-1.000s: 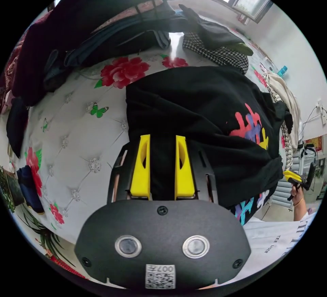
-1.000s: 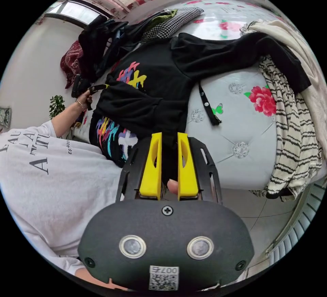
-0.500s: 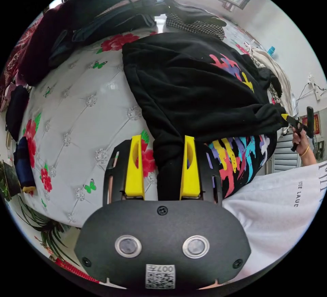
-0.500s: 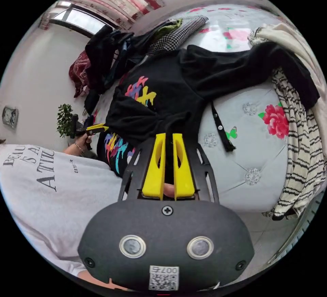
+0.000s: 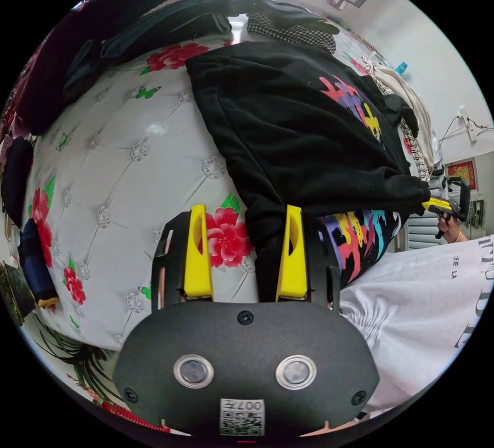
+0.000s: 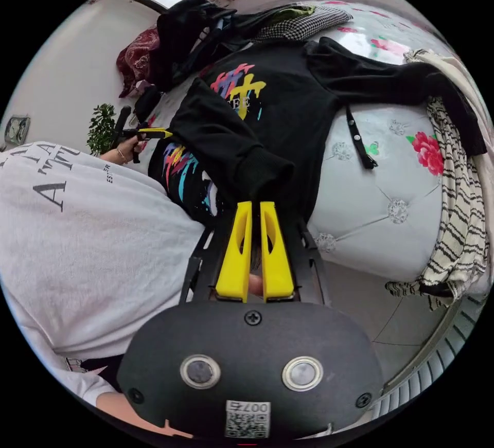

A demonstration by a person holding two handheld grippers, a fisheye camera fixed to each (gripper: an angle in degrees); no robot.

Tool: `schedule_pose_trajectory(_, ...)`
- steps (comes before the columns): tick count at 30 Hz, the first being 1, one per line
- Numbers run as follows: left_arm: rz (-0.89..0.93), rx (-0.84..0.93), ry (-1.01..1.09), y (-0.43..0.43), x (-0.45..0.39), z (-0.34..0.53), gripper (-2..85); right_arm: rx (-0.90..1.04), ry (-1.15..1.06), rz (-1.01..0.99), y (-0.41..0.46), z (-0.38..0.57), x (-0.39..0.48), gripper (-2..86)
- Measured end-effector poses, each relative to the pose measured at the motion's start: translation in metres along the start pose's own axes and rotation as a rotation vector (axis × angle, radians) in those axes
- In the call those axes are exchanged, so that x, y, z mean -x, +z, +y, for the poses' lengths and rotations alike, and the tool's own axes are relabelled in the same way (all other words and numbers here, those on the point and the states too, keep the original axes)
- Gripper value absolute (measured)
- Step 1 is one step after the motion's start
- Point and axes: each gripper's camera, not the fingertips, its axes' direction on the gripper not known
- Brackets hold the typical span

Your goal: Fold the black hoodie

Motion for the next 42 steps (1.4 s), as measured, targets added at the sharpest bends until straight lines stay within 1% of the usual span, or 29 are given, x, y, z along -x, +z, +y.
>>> schedule_pose_trajectory(1,0.006,0.001,0.002,-0.001,0.003,0.001,20.5,0.007,-0.010,0.011,-0.001,0.001,0.002,2.7)
schedule_pose_trajectory(3,0.034,-0.005,-0.007,-0.009,0.015,0.006,19.6,0.126,-0.021,0.039,0.014,0.008,-0.001,4.2)
schedule_pose_trajectory(5,0.042,-0.022,-0.012,-0.021,0.021,0.011,18.7,0.192,-0.001,0.049,0.022,0.016,-0.010,5.2)
schedule_pose_trajectory(7,0.023,-0.051,-0.010,-0.037,0.024,0.018,17.4,0.140,0.017,0.062,0.011,0.019,-0.014,6.2)
schedule_pose_trajectory(9,0.023,-0.114,-0.026,-0.061,0.034,0.023,16.4,-0.006,0.043,0.071,-0.011,0.008,-0.021,7.7)
schedule_pose_trajectory(10,0.031,-0.134,-0.039,-0.067,0.040,0.023,16.4,-0.041,0.045,0.066,-0.015,0.001,-0.024,8.0)
schedule_pose_trajectory(13,0.102,-0.214,-0.107,-0.087,0.079,-0.001,16.5,-0.151,-0.003,0.049,-0.023,-0.061,-0.039,9.8)
schedule_pose_trajectory(15,0.110,-0.229,-0.103,-0.093,0.098,-0.049,16.9,-0.172,-0.063,0.071,-0.016,-0.138,-0.051,10.8)
schedule_pose_trajectory(16,0.105,-0.231,-0.100,-0.093,0.101,-0.063,17.1,-0.178,-0.080,0.088,-0.013,-0.159,-0.054,11.0)
schedule_pose_trajectory(18,0.100,-0.209,-0.110,-0.085,0.114,-0.123,17.7,-0.196,-0.125,0.146,0.006,-0.244,-0.066,11.4)
schedule_pose_trajectory(19,0.099,-0.198,-0.122,-0.082,0.117,-0.138,17.8,-0.188,-0.131,0.145,0.012,-0.266,-0.070,11.4)
schedule_pose_trajectory(21,0.069,-0.148,-0.175,-0.066,0.131,-0.190,18.2,-0.152,-0.131,0.111,0.042,-0.345,-0.088,11.6)
schedule_pose_trajectory(24,-0.017,-0.083,-0.231,-0.046,0.141,-0.235,18.2,-0.106,-0.137,0.088,0.087,-0.416,-0.100,11.2)
schedule_pose_trajectory(26,-0.063,-0.024,-0.215,-0.029,0.138,-0.254,17.3,-0.064,-0.163,0.076,0.118,-0.445,-0.100,10.5)
schedule_pose_trajectory(27,-0.104,0.023,-0.195,-0.017,0.130,-0.262,16.1,-0.011,-0.179,0.061,0.144,-0.459,-0.100,9.8)
schedule_pose_trajectory(28,-0.139,0.027,-0.168,-0.017,0.123,-0.264,13.4,0.024,-0.187,0.055,0.158,-0.464,-0.099,9.0)
schedule_pose_trajectory(29,-0.123,0.018,-0.084,-0.019,0.110,-0.269,8.1,0.107,-0.212,0.037,0.187,-0.470,-0.096,7.3)
schedule_pose_trajectory(30,-0.128,0.034,-0.039,-0.022,0.098,-0.272,6.3,0.156,-0.247,0.045,0.205,-0.468,-0.088,5.6)
schedule_pose_trajectory(31,-0.148,0.031,-0.022,-0.025,0.092,-0.271,5.3,0.155,-0.287,0.039,0.205,-0.463,-0.081,4.7)
schedule_pose_trajectory(32,-0.192,0.003,0.025,-0.040,0.076,-0.264,5.1,0.078,-0.364,0.023,0.188,-0.448,-0.061,3.6)
schedule_pose_trajectory(33,-0.219,-0.084,0.077,-0.069,0.057,-0.245,4.9,-0.009,-0.453,0.002,0.159,-0.422,-0.036,2.9)
schedule_pose_trajectory(34,-0.223,-0.140,0.101,-0.087,0.048,-0.231,4.9,-0.045,-0.502,-0.019,0.142,-0.405,-0.024,2.7)
schedule_pose_trajectory(35,-0.210,-0.253,0.145,-0.126,0.029,-0.193,4.9,-0.072,-0.597,-0.057,0.112,-0.364,0.001,2.5)
schedule_pose_trajectory(36,-0.192,-0.342,0.181,-0.159,0.011,-0.146,4.9,-0.031,-0.684,-0.078,0.092,-0.318,0.023,2.5)
schedule_pose_trajectory(37,-0.187,-0.372,0.195,-0.172,0.002,-0.122,4.9,0.017,-0.714,-0.080,0.089,-0.294,0.033,2.7)
schedule_pose_trajectory(38,-0.170,-0.392,0.214,-0.188,-0.014,-0.075,4.9,0.134,-0.732,-0.074,0.093,-0.249,0.047,3.1)
schedule_pose_trajectory(39,-0.129,-0.365,0.201,-0.192,-0.026,-0.034,4.9,0.262,-0.698,-0.086,0.111,-0.207,0.053,4.2)
schedule_pose_trajectory(40,-0.101,-0.337,0.186,-0.188,-0.030,-0.017,4.9,0.323,-0.666,-0.099,0.122,-0.188,0.053,4.7)
schedule_pose_trajectory(42,-0.047,-0.172,0.128,-0.157,-0.047,0.038,4.6,0.582,-0.584,-0.163,0.163,-0.130,0.050,7.0)
